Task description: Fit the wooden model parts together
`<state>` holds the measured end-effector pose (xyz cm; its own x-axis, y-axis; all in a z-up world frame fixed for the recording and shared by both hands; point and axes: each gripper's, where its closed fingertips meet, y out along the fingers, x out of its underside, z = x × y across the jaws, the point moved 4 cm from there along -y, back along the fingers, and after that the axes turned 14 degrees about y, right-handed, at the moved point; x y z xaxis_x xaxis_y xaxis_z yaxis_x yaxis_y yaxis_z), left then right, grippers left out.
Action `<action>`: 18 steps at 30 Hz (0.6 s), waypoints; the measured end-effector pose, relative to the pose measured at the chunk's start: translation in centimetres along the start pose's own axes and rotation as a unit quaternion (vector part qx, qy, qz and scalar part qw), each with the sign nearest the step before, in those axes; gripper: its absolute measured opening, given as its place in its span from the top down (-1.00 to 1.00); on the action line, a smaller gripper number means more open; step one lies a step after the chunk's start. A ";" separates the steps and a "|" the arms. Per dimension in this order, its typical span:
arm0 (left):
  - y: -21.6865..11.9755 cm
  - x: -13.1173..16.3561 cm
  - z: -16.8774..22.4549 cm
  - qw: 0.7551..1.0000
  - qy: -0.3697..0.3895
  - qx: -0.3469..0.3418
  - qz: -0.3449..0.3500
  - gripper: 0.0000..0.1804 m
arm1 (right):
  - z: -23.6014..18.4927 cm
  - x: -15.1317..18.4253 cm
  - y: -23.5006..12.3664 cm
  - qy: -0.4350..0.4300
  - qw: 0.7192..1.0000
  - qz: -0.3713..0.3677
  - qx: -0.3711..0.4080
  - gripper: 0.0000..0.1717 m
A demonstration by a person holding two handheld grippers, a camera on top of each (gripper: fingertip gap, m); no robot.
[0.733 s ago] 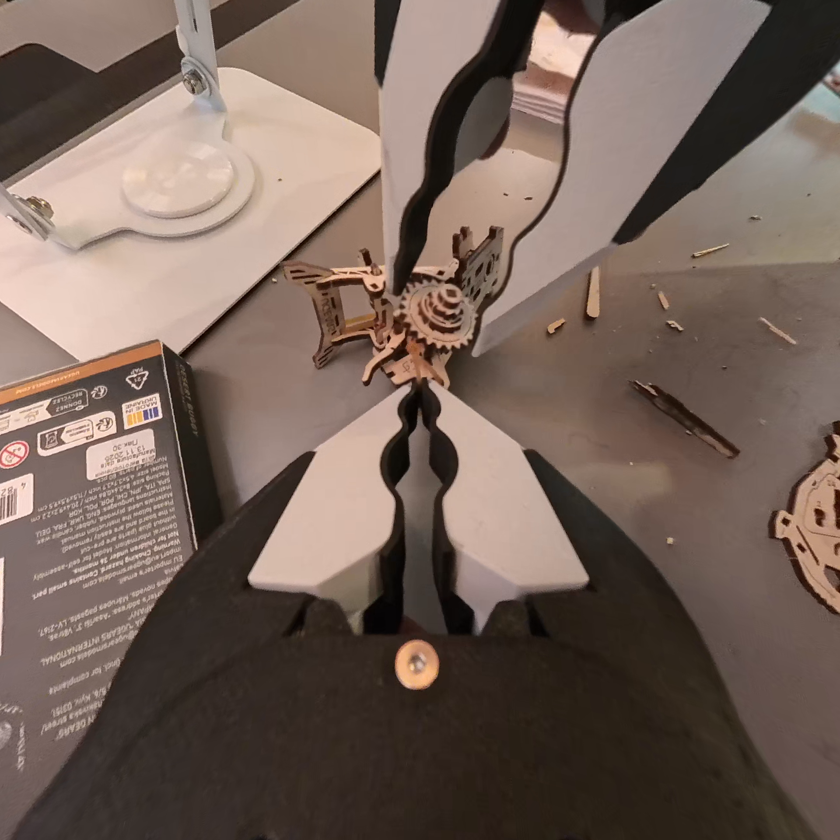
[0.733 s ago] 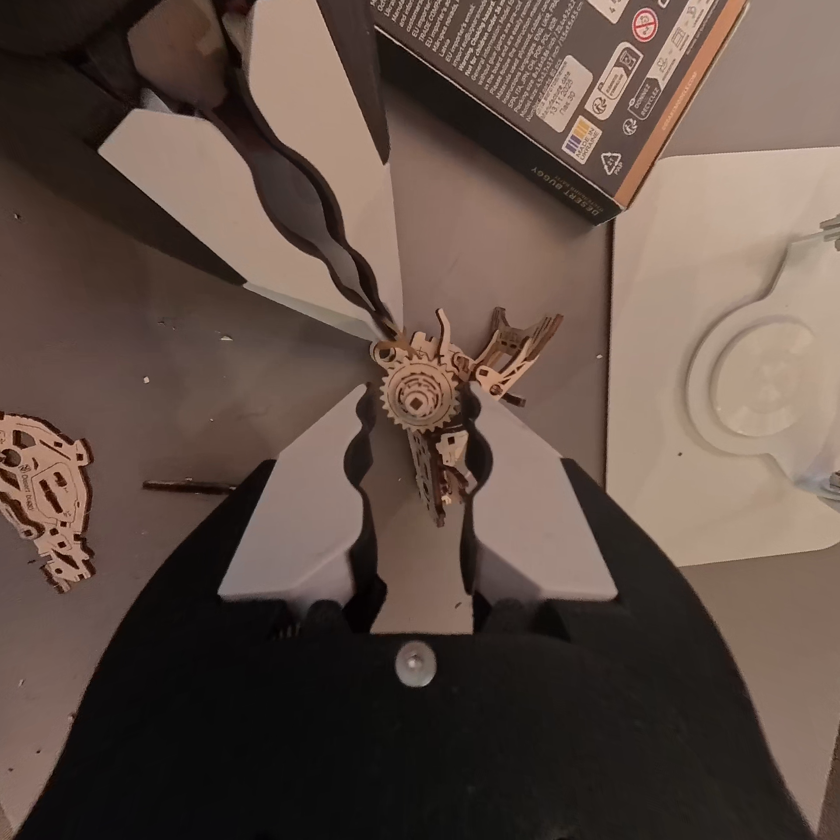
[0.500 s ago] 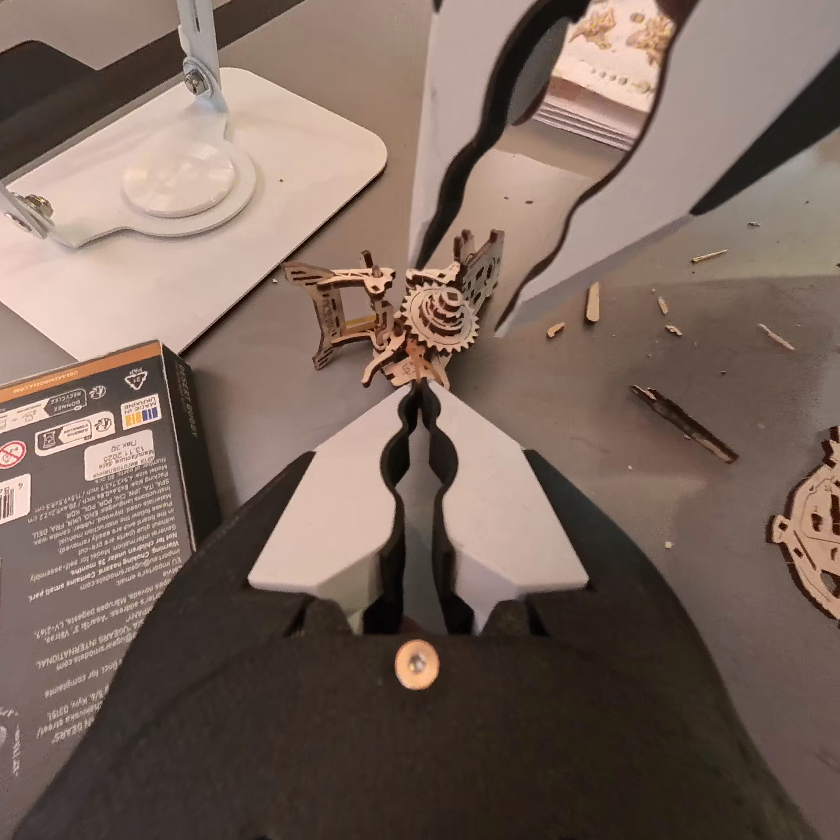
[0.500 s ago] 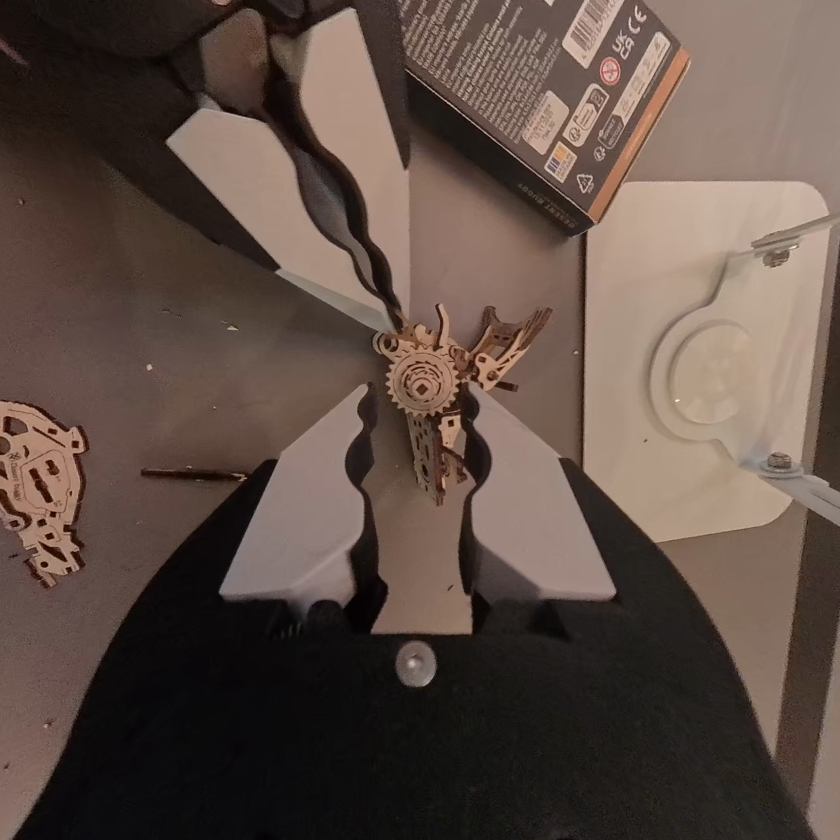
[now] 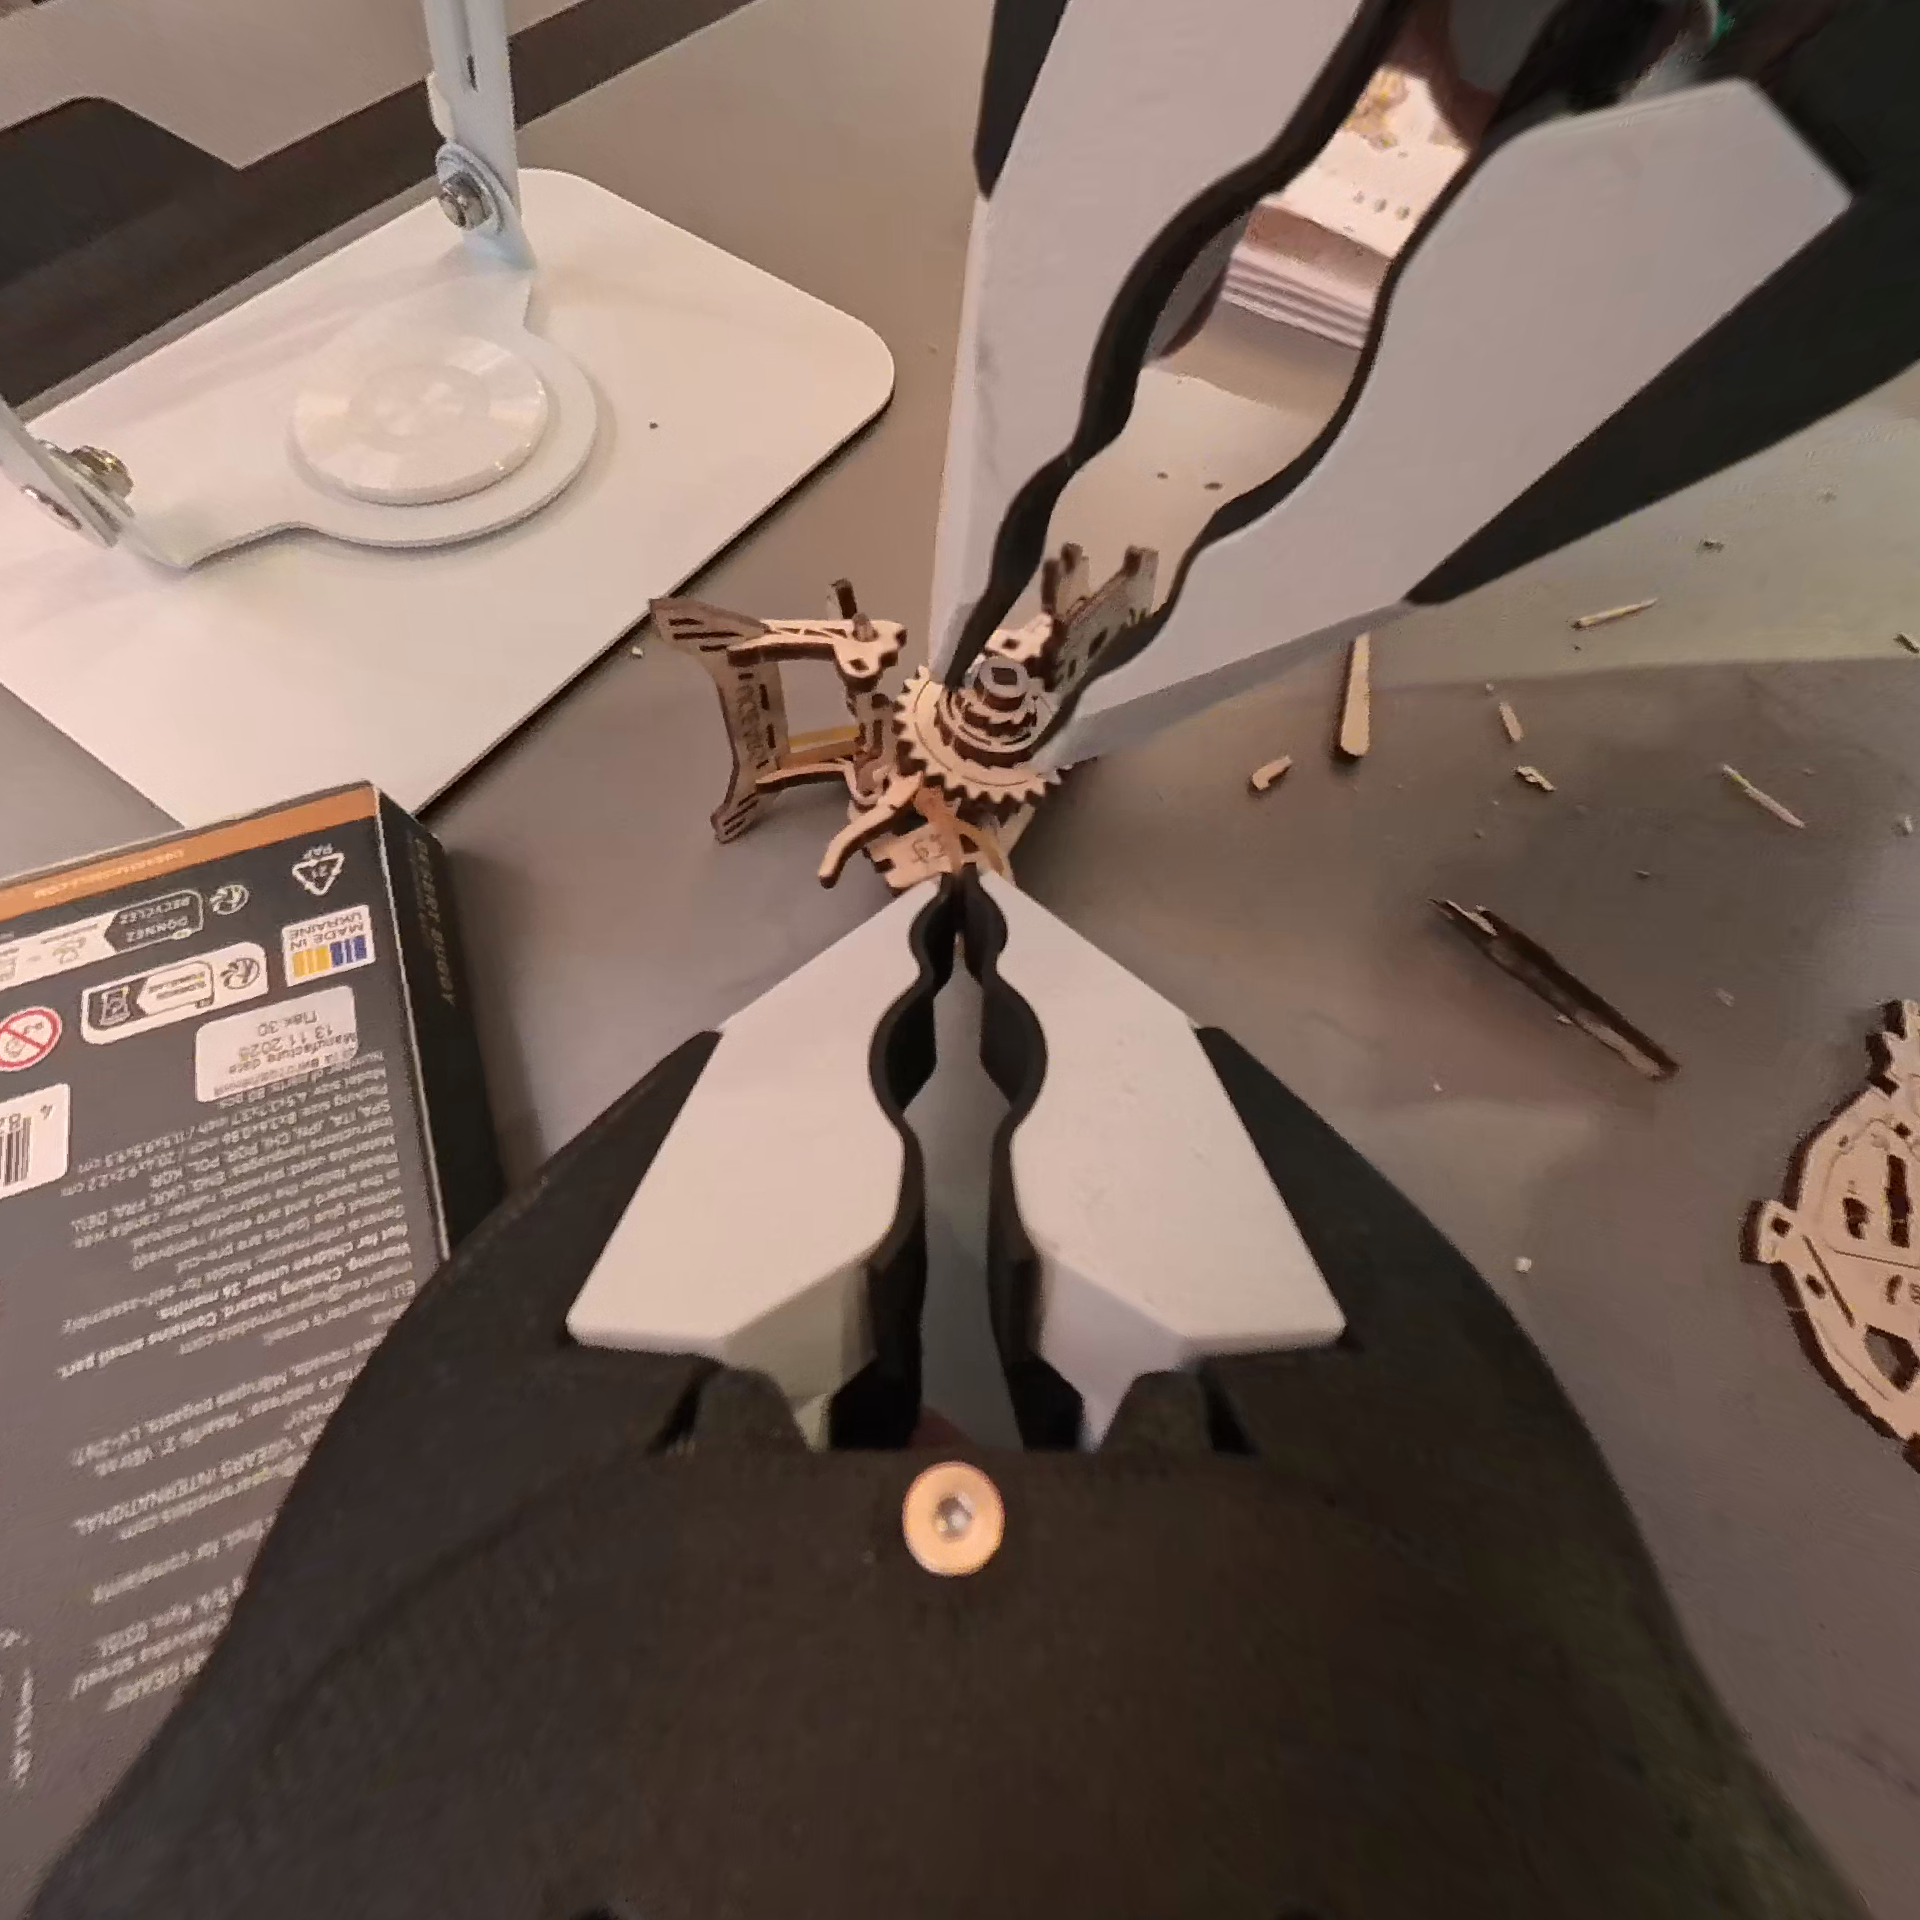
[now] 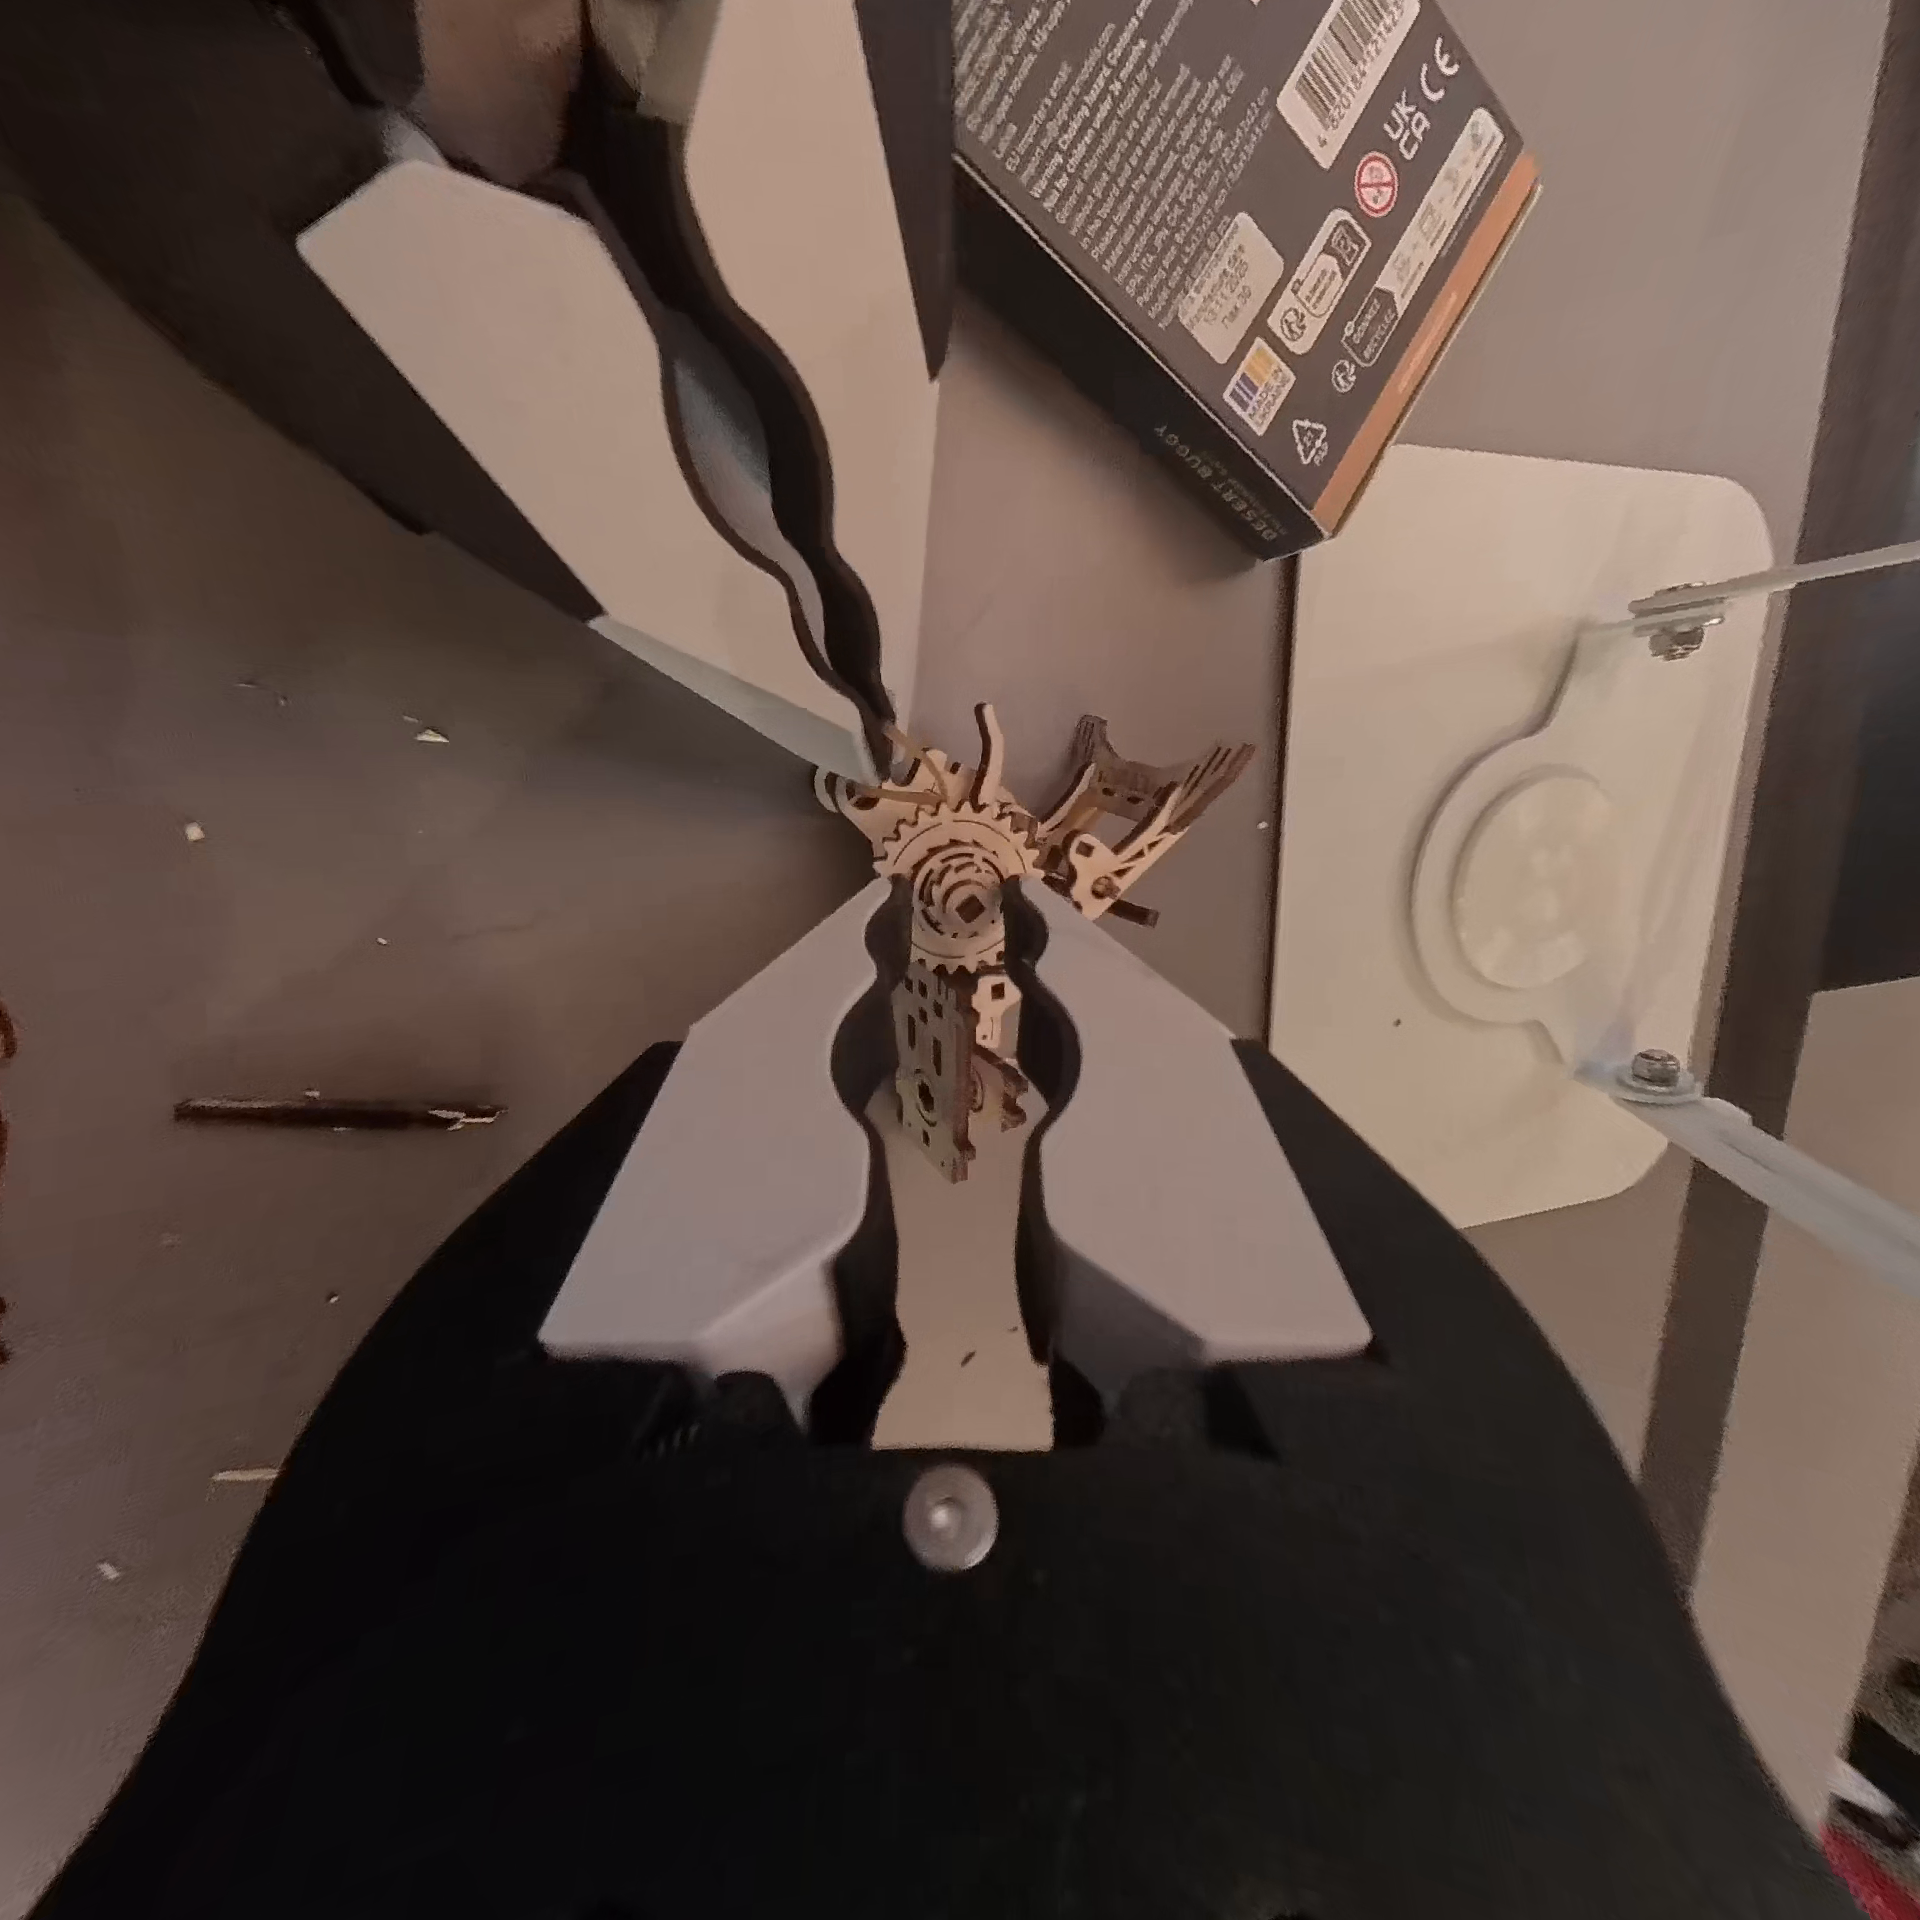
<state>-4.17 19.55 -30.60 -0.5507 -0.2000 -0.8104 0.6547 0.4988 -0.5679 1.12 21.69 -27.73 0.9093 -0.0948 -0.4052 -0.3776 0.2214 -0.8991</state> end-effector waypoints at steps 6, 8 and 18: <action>-0.1 -0.1 -0.6 1.000 -0.026 -0.003 0.012 1.00 | 1.0 -0.4 0.2 0.035 0.999 -0.014 -0.034 0.84; -0.1 -0.2 -0.7 0.999 -0.031 -0.004 0.015 1.00 | 1.1 -0.6 0.2 0.034 0.999 -0.019 -0.035 0.84; 0.3 0.0 -1.0 0.999 -0.042 -0.004 0.005 1.00 | 1.2 -0.8 0.2 0.035 0.997 -0.059 -0.042 0.84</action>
<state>-4.51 20.55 -30.57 -0.4981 -0.2649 -0.8256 0.6555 0.5083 -0.5586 0.48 22.94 -27.40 0.9351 -0.1834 -0.3033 -0.2842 0.1232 -0.9508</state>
